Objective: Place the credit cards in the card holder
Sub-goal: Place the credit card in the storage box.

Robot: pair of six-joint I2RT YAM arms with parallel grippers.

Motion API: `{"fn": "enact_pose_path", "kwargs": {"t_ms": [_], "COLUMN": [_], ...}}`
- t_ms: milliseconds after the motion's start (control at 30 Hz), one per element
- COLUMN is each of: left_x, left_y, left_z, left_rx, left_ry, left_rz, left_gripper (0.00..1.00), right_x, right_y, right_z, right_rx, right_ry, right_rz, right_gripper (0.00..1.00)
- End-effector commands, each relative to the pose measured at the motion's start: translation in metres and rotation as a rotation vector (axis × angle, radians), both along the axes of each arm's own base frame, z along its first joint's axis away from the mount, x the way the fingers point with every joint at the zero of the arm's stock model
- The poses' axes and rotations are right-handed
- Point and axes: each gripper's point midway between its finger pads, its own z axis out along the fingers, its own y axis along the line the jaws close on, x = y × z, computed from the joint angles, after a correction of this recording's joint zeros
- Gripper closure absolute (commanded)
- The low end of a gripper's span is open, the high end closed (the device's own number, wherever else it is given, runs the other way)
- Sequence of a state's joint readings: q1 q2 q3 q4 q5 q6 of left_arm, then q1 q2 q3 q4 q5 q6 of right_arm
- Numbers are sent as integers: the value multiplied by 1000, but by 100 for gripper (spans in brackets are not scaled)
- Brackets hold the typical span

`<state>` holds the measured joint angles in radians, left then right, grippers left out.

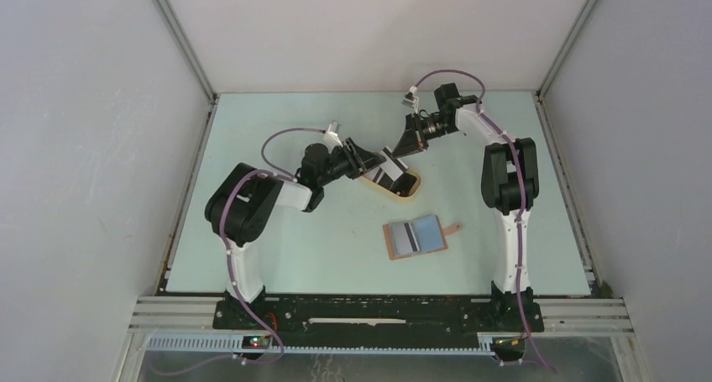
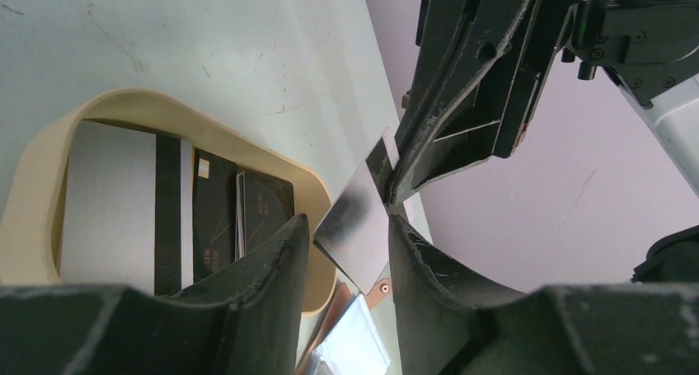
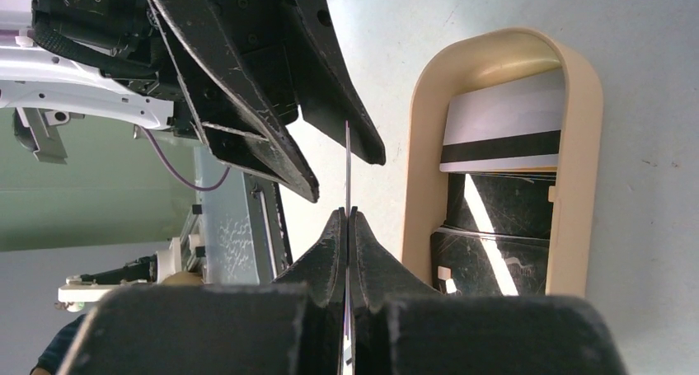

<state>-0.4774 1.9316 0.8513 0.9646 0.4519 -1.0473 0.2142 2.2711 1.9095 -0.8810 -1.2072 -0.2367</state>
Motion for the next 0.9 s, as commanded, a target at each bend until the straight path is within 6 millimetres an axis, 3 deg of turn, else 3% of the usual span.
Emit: {"fn": "enact_pose_path", "kwargs": {"t_ms": [0,200,500,867], "left_x": [7,9,9,8], "left_y": [-7,-11,-14,-15], "left_z": [18,15,12,9], "left_rx": [-36,-35,-39,-34], "left_ry": [-43,-36,-33,-49], "left_rz": [-22,-35,-52,-67], "left_gripper": [56,69,98,100], "right_x": [-1,0,5,8], "right_y": [4,4,-2,-14], "right_z": [2,-1,-8,-13], "right_rx": [8,6,-2,-10], "right_ry": [-2,8,25,21], "right_rz": [5,3,-13,-23], "right_gripper": [100,99,95,65]}}
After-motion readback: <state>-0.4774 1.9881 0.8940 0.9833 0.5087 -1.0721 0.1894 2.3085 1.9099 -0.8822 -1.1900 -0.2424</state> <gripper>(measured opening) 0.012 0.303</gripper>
